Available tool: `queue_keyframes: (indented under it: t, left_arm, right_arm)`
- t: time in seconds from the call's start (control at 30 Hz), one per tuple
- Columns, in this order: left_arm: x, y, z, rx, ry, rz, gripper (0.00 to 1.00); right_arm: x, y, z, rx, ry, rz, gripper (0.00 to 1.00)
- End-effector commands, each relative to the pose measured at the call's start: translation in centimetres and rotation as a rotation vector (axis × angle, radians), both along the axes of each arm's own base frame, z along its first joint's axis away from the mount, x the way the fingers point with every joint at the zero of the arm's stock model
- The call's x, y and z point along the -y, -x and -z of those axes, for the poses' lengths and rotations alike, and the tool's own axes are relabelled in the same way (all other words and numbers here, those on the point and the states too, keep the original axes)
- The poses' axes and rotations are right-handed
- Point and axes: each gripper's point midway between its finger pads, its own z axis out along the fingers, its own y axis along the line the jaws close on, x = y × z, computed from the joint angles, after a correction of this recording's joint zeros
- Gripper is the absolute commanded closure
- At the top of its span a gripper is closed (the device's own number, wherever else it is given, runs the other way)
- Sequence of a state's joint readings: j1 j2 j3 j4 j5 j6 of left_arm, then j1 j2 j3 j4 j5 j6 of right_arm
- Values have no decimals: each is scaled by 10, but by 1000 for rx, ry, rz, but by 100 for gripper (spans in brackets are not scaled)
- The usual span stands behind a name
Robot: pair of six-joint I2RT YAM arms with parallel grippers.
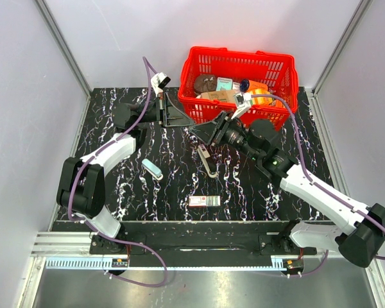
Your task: Unload the staples from the stapler
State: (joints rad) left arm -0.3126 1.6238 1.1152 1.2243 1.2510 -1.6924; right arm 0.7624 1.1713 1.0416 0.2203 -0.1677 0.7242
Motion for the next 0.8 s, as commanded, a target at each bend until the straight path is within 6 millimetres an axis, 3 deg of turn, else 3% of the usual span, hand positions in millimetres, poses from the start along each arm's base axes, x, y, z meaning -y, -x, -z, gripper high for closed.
queue_keyframes:
  t: [0.0,0.33,0.5,0.6,0.63,0.7,0.77]
  left_arm:
    - [-3,15,-14,86,15,10,94]
    - [-3,14,-11,91,6,11,92]
    - [-1,8,-2,104,-30,11,72]
    - [-2,-6,11,114,-85,-11,62]
    - [-4,-13,16,142,-109,-33,59]
    - [-6,-31,36,182,-201,-101,55]
    - [-12,-44,73,234,-387,-169,54]
  right_arm:
    - [-3,1,-26,49,-60,-29,59]
    - [-1,-1,-22,37,-52,-21,75]
    - [10,0,-14,15,-2,20,84]
    - [20,3,13,-69,88,53,86]
    - [24,4,31,-117,141,62,86]
    - [31,9,59,-195,218,74,87]
    - [40,13,94,-290,312,98,89]
